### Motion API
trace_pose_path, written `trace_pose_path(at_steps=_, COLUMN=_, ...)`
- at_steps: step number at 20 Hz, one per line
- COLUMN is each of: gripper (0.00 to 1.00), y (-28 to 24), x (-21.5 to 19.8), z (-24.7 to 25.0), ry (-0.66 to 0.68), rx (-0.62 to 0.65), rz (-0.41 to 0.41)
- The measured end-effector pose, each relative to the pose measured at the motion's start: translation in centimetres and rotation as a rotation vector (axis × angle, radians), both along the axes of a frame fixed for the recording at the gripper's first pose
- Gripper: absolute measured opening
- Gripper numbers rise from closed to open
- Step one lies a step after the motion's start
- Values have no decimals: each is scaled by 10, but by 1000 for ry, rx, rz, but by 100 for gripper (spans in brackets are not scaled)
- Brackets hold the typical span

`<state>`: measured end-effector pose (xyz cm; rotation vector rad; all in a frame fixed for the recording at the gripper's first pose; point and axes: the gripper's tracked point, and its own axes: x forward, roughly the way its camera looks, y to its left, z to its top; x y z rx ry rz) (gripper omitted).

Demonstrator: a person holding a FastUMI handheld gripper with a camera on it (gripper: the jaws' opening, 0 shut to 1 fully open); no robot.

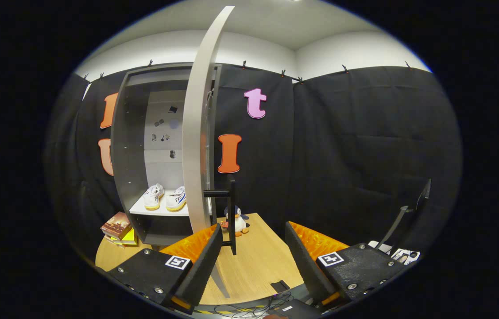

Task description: Open the shoe cabinet door, grab the shoes and put them into the shoe cabinet, then close the shoe cabinet door.

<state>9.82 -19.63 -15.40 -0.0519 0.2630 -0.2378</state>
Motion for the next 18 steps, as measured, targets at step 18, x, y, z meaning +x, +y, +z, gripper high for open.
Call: trace_pose_path(at_steps=18, gripper=92, y=210, x=63, z=-2, ry=-43, rx=44, rz=202)
